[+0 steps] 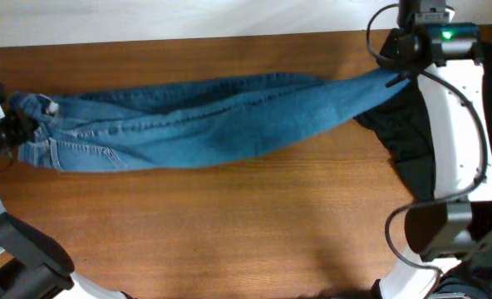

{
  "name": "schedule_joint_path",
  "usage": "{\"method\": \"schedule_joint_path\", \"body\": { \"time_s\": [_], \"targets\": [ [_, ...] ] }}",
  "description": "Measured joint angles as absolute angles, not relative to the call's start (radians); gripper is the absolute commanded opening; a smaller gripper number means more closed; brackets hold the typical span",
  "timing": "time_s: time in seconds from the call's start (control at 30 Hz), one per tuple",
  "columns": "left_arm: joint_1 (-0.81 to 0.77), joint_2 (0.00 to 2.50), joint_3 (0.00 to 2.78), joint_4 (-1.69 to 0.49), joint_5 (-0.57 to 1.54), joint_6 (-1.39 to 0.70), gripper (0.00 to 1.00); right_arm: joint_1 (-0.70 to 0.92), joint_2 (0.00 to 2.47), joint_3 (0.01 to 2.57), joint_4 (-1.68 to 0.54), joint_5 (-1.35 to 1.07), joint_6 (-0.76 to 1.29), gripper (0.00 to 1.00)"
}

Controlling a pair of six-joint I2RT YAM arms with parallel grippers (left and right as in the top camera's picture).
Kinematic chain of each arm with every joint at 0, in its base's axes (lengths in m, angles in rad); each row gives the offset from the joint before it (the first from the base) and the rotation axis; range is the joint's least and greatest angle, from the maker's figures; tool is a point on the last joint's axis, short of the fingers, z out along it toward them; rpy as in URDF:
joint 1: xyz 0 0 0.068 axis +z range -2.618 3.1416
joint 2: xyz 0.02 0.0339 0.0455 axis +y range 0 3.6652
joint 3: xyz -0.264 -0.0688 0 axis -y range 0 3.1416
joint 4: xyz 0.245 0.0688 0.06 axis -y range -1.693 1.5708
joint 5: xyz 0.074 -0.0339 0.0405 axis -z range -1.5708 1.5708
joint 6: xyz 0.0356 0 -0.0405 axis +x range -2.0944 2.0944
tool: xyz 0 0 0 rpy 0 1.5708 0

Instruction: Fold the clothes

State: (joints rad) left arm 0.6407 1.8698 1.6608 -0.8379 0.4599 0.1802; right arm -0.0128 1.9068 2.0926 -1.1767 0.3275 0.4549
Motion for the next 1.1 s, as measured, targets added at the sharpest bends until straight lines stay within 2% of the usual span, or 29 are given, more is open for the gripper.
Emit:
{"method": "schedule_joint_path", "body": {
  "time_s": [0.2, 0.67, 1.03, 1.07, 1.1],
  "targets": [
    [0.640, 1.888, 1.662, -0.676, 0.456, 0.075, 0.00, -0.028, 1.990, 2.093, -1.097, 0.324, 0.448, 0.04],
    [0.636, 2.019, 1.663, -0.626, 0.441, 0.028, 0.00, -0.130, 2.154, 2.093, -1.026, 0.249, 0.476, 0.04],
    [0.622, 2.056, 1.663, -0.409, 0.447, -0.036, 0.00, -0.131, 2.247, 2.093, -0.932, 0.197, 0.476, 0.04],
    [0.619, 2.056, 1.663, -0.384, 0.448, -0.043, 0.00, -0.131, 2.253, 2.093, -0.925, 0.191, 0.476, 0.04],
    [0.616, 2.056, 1.663, -0.361, 0.449, -0.048, 0.00, -0.131, 2.258, 2.093, -0.918, 0.185, 0.476, 0.15]
  ]
}}
